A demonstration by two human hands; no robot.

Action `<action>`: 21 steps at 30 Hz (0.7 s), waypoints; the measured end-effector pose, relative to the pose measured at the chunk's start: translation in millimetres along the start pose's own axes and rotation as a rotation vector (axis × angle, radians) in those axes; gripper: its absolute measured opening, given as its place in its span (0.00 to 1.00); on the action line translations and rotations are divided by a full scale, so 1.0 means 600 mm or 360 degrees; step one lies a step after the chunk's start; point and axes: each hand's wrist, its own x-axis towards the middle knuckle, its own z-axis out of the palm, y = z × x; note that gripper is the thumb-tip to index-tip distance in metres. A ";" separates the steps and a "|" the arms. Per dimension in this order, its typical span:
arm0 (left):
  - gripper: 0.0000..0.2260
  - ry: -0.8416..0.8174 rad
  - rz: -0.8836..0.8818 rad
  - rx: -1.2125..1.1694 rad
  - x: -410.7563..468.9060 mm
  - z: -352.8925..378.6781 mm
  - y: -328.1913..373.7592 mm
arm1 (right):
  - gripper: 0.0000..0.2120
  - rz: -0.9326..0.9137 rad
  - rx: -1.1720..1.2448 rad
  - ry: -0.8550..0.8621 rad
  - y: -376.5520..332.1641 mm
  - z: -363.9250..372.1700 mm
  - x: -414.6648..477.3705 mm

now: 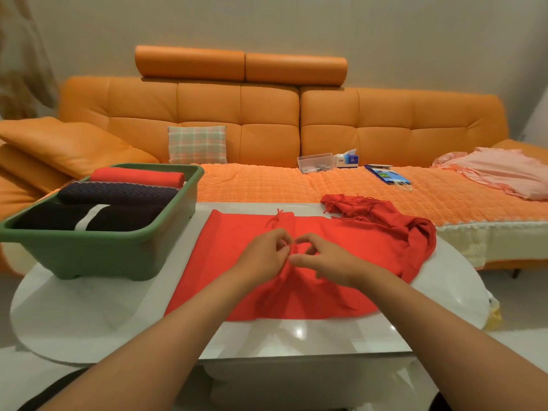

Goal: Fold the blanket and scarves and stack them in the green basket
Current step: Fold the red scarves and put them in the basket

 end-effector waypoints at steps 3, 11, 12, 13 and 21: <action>0.08 -0.0309 -0.0154 -0.0878 0.001 0.006 0.025 | 0.40 0.0048 -0.0022 0.0097 0.007 -0.009 -0.003; 0.17 -0.0089 0.0134 0.0248 0.031 -0.002 -0.039 | 0.28 0.0333 -0.0699 0.0098 0.070 -0.026 -0.018; 0.13 -0.0236 0.0209 0.0551 0.029 0.003 -0.053 | 0.26 0.0294 -0.0664 0.0117 0.068 -0.025 -0.019; 0.16 -0.0406 0.0229 0.0787 0.025 0.009 -0.065 | 0.25 0.0193 -0.0655 0.0162 0.063 -0.023 -0.020; 0.19 -0.0295 0.0115 0.0299 0.032 0.026 -0.069 | 0.19 -0.0379 -0.1536 0.0131 0.054 -0.004 0.003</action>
